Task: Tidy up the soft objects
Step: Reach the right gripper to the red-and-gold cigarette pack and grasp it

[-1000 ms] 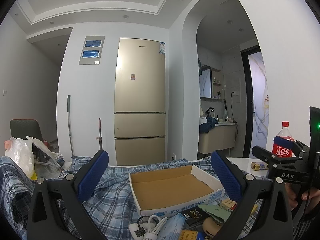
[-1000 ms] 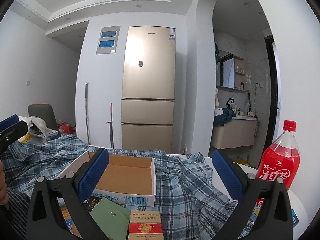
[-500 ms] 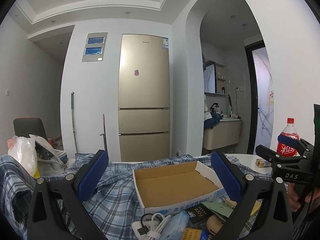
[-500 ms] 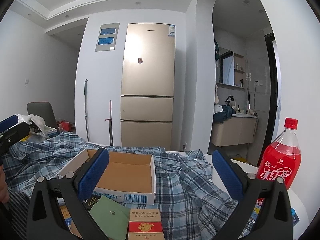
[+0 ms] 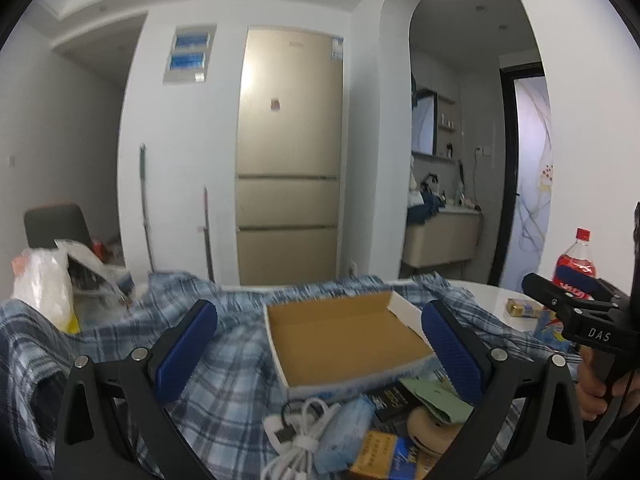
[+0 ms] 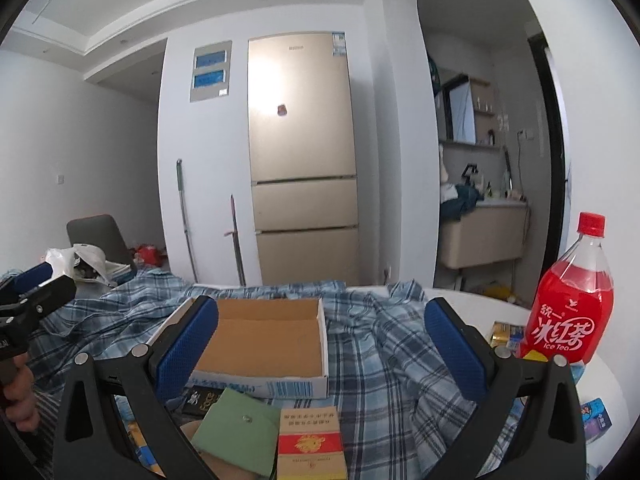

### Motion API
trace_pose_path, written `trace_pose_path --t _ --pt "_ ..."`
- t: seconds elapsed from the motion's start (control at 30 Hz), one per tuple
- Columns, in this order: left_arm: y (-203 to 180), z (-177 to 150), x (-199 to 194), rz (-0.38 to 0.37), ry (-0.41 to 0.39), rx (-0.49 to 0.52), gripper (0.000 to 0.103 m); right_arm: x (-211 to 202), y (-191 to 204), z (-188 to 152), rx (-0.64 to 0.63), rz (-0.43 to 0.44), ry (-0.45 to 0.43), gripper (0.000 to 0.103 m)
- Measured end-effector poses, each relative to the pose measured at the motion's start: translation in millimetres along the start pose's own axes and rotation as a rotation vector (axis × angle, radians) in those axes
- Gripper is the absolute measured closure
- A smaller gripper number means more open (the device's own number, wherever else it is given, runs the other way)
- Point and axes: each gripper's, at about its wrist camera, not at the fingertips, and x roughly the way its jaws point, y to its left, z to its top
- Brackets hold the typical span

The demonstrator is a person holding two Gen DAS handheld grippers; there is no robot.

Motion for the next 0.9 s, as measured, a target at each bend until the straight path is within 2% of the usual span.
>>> trace_pose_path --t 0.1,0.17,0.33,0.43,0.5,0.6,0.77,0.9 --pt "0.6 0.5 10.1 -0.037 0.098 -0.018 0.0 3.4 -1.8 0.8 0.009 0.027 0.062 0.002" --pt "1.9 -3.1 16.1 -0.065 0.143 -0.031 0.005 8.4 -2.5 -0.5 0.018 0.043 0.11 0.01" --pt "-6.6 -12.0 26.3 -0.039 0.183 0.015 0.007 35.0 -7.9 -14.9 0.038 0.023 0.321 0.017" --pt "-9.4 -16.8 33.0 -0.043 0.22 0.025 0.01 53.0 -11.6 -30.3 0.055 0.035 0.446 0.025" --pt "-12.7 -20.2 38.7 -0.049 0.266 0.042 0.02 63.5 -10.9 -40.6 0.048 0.031 0.523 0.036" --pt "-12.3 -26.0 44.7 -0.061 0.302 0.042 0.021 75.8 -13.6 -53.6 0.069 0.044 0.619 0.043" --pt "-11.0 -29.8 51.2 -0.053 0.333 0.035 0.021 84.0 -11.7 -63.9 0.06 0.043 0.685 0.043" --pt "-7.9 -33.9 61.3 0.007 0.388 0.045 0.021 86.0 -3.0 -69.6 0.005 0.05 0.721 0.043"
